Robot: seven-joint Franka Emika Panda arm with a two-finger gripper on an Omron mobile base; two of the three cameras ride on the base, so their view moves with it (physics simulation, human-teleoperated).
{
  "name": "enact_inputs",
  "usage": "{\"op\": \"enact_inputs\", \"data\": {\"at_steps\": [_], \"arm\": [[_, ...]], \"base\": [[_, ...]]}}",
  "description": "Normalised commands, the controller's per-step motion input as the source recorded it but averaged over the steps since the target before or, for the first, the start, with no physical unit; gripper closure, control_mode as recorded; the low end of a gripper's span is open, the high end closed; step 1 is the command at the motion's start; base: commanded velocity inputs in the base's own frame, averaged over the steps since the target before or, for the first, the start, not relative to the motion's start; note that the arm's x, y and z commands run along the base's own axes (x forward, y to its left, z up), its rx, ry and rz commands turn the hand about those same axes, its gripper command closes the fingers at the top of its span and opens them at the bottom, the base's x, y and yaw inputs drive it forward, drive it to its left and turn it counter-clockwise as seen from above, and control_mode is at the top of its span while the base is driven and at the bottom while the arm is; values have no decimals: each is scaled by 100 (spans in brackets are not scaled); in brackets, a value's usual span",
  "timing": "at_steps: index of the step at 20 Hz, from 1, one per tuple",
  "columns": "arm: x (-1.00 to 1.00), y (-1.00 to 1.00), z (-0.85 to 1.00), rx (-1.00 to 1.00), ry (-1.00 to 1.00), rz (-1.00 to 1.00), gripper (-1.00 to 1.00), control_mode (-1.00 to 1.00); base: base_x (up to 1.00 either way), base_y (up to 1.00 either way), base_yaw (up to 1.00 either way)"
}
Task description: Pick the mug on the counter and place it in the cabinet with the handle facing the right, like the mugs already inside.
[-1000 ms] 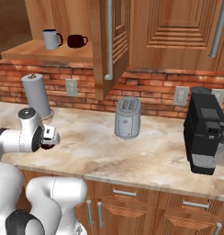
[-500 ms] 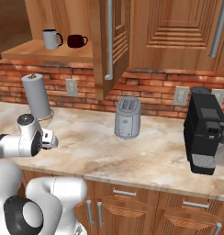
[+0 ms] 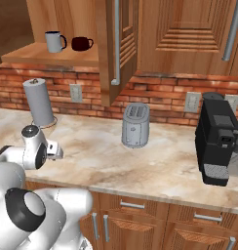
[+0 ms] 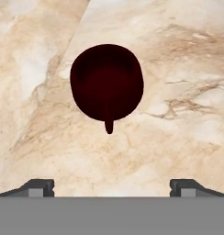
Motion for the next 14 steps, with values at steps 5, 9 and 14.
{"op": "enact_inputs", "data": {"at_steps": [5, 9, 14], "arm": [[14, 0, -13, 0, 0, 0, -100, -100], [18, 0, -8, 0, 0, 0, -100, -100], [15, 2, -2, 0, 0, 0, -100, -100]], "base": [[0, 0, 0], [0, 0, 0], [0, 0, 0]]}}
